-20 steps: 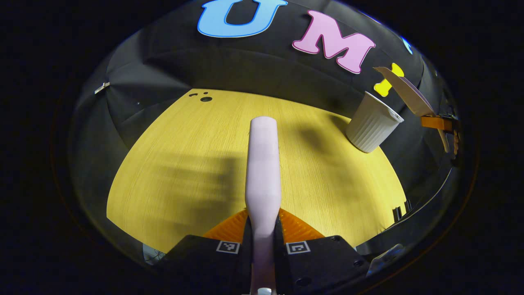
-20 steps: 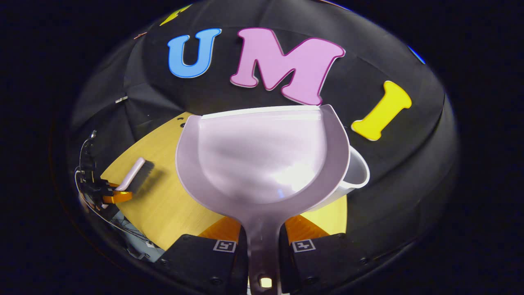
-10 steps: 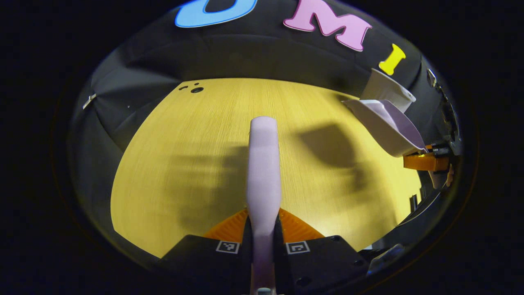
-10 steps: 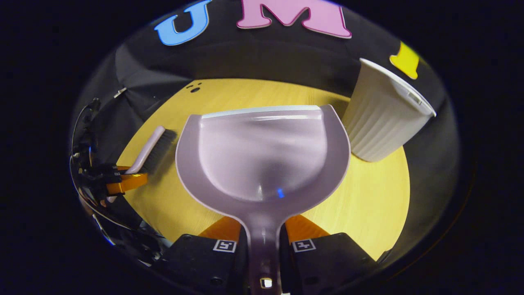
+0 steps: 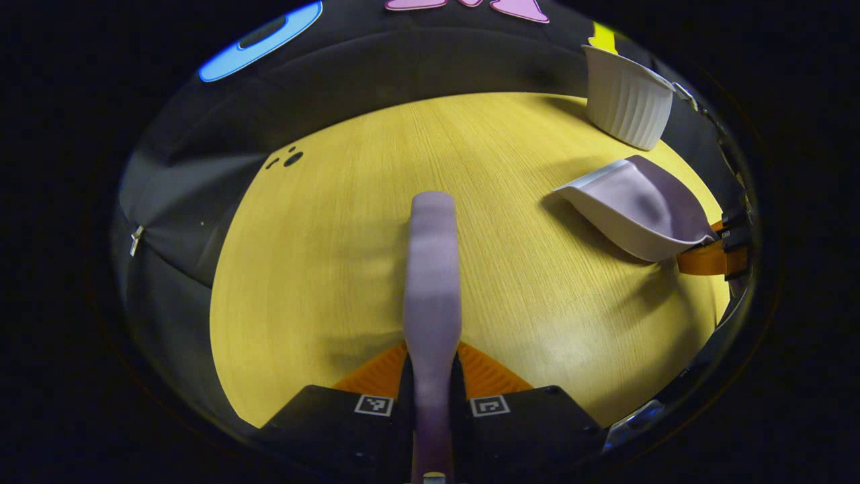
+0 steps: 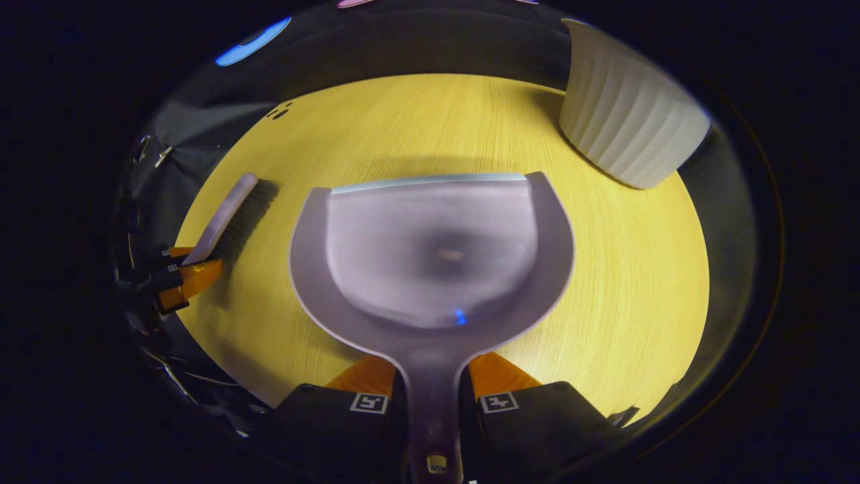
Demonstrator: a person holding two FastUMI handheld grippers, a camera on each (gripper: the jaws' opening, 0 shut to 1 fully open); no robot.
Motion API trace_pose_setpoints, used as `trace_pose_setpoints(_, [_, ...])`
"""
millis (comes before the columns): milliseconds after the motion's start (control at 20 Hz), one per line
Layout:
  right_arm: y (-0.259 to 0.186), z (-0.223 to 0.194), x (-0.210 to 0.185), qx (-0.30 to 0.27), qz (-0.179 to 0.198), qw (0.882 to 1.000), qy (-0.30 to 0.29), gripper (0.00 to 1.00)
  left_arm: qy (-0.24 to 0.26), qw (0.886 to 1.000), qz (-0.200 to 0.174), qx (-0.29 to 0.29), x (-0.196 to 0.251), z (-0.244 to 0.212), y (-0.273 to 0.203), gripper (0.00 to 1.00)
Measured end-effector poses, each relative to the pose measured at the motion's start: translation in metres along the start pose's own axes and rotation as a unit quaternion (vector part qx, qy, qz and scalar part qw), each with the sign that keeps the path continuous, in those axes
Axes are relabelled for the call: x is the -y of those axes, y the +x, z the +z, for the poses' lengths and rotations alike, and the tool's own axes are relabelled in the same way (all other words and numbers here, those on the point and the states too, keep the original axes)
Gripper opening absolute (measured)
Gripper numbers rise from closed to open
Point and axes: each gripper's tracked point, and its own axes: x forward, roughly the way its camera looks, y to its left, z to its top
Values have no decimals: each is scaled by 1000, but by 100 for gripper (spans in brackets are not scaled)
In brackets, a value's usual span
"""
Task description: Pick up the small broom and dustpan from the desktop, sweep the trash into the dustpan with the broom, and then empty the trash into the garbage bin.
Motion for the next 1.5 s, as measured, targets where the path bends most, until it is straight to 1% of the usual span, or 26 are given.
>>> trace_pose_setpoints(50, [-1, 1, -2, -5, -1, 1000, 2, 35, -5, 1000, -2, -3, 2, -1, -2, 26])
trace_pose_setpoints(150, [-4, 1, -4, -4, -5, 1000, -8, 36, -9, 1000, 0, -13, 2, -1, -4, 28])
trace_pose_setpoints(200, [-5, 3, -9, -5, 1, 1000, -10, 36, -11, 1000, 3, -13, 2, -4, -2, 30])
trace_pose_setpoints(250, [-4, -1, -13, -4, 11, 1000, -7, 37, -13, 1000, 4, -10, 1, -4, -2, 29])
trace_pose_setpoints(300, [-6, -2, -18, 2, 21, 1000, -4, 32, -14, 1000, 8, -1, 0, -2, -4, 31])
trace_pose_setpoints(350, [-10, -1, -22, 7, 31, 1000, -3, 57, -14, 1000, 13, 20, 0, 4, -11, 40])
trace_pose_setpoints(400, [-14, 1, -23, 13, 33, 999, -2, 70, -18, 999, 9, 38, 3, 11, -18, 47])
trace_pose_setpoints(450, [-19, 4, -24, 21, 30, 999, -1, 85, -24, 998, 8, 52, 4, 16, -26, 73])
trace_pose_setpoints(500, [-29, 7, -22, 38, 22, 999, 0, 99, -38, 996, 5, 84, 8, 25, -44, 100])
trace_pose_setpoints(600, [-49, 15, -19, 69, 9, 998, 10, 99, -55, 991, 3, 126, 10, 38, -69, 98])
trace_pose_setpoints(650, [-67, 23, -18, 99, 4, 995, 20, 99, -70, 984, 2, 163, 10, 48, -91, 98])
trace_pose_setpoints(700, [-95, 39, -15, 145, -5, 989, 29, 99, -88, 974, 0, 209, 11, 57, -122, 98])
trace_pose_setpoints(750, [-115, 49, -13, 183, -15, 983, 31, 99, -104, 963, 0, 248, 10, 63, -150, 98])
trace_pose_setpoints(800, [-142, 58, -9, 223, -24, 974, 30, 99, -115, 955, 2, 275, 6, 66, -171, 98])
trace_pose_setpoints(850, [-158, 63, -10, 250, -30, 967, 28, 100, -128, 943, 8, 306, 1, 67, -197, 98])
trace_pose_setpoints(1000, [-214, 71, -14, 328, -32, 944, 20, 100, -146, 917, 32, 369, -5, 58, -252, 98])
trace_pose_setpoints(1050, [-240, 64, -17, 361, -31, 932, 16, 99, -148, 905, 46, 396, -5, 50, -279, 98])
trace_pose_setpoints(1100, [-255, 61, -20, 378, -29, 925, 14, 99, -146, 900, 54, 408, -3, 44, -293, 98])
trace_pose_setpoints(1150, [-274, 51, -20, 400, -38, 916, 10, 99, -142, 894, 66, 421, -1, 37, -306, 98])
trace_pose_setpoints(1200, [-280, 43, -16, 407, -49, 912, 8, 99, -138, 887, 75, 433, 4, 25, -321, 98])
trace_pose_setpoints(1250, [-284, 38, -17, 411, -54, 910, 5, 99, -139, 884, 82, 439, 9, 16, -332, 97])
trace_pose_setpoints(1300, [-288, 24, -19, 413, -56, 909, 7, 99, -141, 882, 82, 442, 18, 7, -338, 97])
trace_pose_setpoints(1350, [-289, 15, -21, 411, -53, 910, 10, 99, -143, 883, 74, 441, 31, -2, -338, 98])
trace_pose_setpoints(1450, [-286, -4, -26, 402, -37, 914, 25, 99, -161, 891, 49, 421, 52, -21, -328, 97])
trace_pose_setpoints(1500, [-285, -9, -27, 399, -34, 916, 29, 99, -169, 894, 37, 414, 58, -25, -325, 98])
